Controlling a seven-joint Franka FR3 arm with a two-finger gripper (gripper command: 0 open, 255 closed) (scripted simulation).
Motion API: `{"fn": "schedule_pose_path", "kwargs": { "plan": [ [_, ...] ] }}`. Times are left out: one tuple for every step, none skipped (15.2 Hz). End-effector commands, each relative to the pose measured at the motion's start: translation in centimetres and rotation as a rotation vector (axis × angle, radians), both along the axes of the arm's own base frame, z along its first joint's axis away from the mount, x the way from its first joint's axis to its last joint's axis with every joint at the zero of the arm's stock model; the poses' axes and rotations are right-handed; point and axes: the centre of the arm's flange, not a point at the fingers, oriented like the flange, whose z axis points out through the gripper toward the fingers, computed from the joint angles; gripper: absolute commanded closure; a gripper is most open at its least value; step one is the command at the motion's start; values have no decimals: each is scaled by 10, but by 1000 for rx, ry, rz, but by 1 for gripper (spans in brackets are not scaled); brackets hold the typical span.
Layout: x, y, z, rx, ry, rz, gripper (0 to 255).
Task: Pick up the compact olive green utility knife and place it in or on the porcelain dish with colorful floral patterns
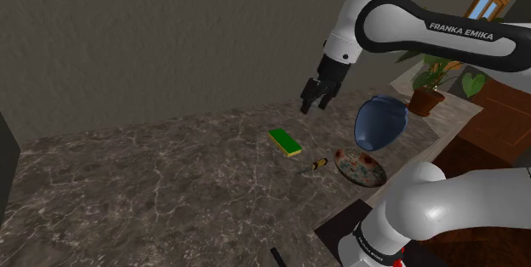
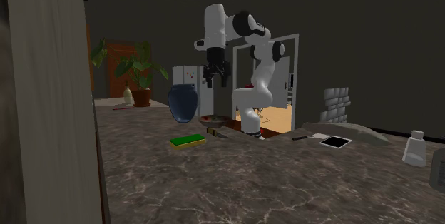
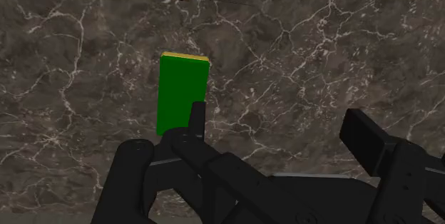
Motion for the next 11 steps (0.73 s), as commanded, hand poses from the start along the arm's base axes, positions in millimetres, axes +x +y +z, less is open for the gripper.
{"fn": "schedule_pose_path", "kwargs": {
  "plan": [
    [0,0,0,0,0,0,0],
    [-5,0,-12,-5,-4,92,0],
    [-10,0,-24,-10,-8,184,0],
    [-15,-1,-36,-15,-13,277,0],
    [-20,-3,-48,-19,-17,369,0],
    [-25,-4,-60,-24,-21,461,0],
    [-30,-7,-72,-29,-25,553,0],
    [-34,-10,-84,-34,-29,646,0],
    [-38,-13,-96,-39,-34,738,0],
    [-41,-17,-108,-44,-38,830,0],
    [-44,-21,-120,-49,-42,922,0]
  ]
}}
